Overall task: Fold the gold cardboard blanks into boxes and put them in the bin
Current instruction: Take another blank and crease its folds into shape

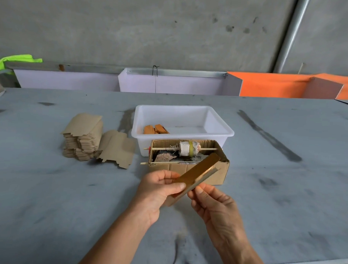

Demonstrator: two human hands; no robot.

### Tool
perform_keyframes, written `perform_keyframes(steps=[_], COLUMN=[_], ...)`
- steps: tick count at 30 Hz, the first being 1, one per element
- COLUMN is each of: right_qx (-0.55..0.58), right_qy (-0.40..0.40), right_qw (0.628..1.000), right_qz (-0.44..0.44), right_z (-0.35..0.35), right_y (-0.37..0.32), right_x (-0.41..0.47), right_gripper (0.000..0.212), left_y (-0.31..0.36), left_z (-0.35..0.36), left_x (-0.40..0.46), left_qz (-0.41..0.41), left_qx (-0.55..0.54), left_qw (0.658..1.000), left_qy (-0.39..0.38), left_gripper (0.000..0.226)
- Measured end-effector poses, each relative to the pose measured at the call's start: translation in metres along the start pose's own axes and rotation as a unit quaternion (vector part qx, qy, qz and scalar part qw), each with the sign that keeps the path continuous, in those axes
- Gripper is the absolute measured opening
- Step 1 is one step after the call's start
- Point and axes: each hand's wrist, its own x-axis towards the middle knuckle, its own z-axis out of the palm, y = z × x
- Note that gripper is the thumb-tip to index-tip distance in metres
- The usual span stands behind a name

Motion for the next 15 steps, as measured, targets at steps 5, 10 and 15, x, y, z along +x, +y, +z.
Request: perform_keyframes(steps=[5, 10, 15], right_qx=[-0.019, -0.111, -0.133], right_qy=[0.004, 0.048, 0.100], right_qw=[1.000, 0.993, 0.986], right_qz=[0.004, 0.011, -0.022], right_z=[0.0016, 0.0018, 0.0061], right_y=[-0.0003, 0.0008, 0.0043], right_x=[0.0001, 0.0007, 0.0012], right_gripper=[0.012, 0.005, 0.020], left_y=[-0.0007, -0.0035, -0.0089], left_z=[-0.0002, 0.0021, 0.0056], left_x=[-0.0004, 0.0011, -0.0024], left_qz=[0.048, 0.086, 0.097], left_qx=[0.072, 0.139, 0.146], left_qw=[0.996, 0.986, 0.984], left_qy=[-0.021, -0.022, -0.038], left_gripper=[0.016, 0.019, 0.018])
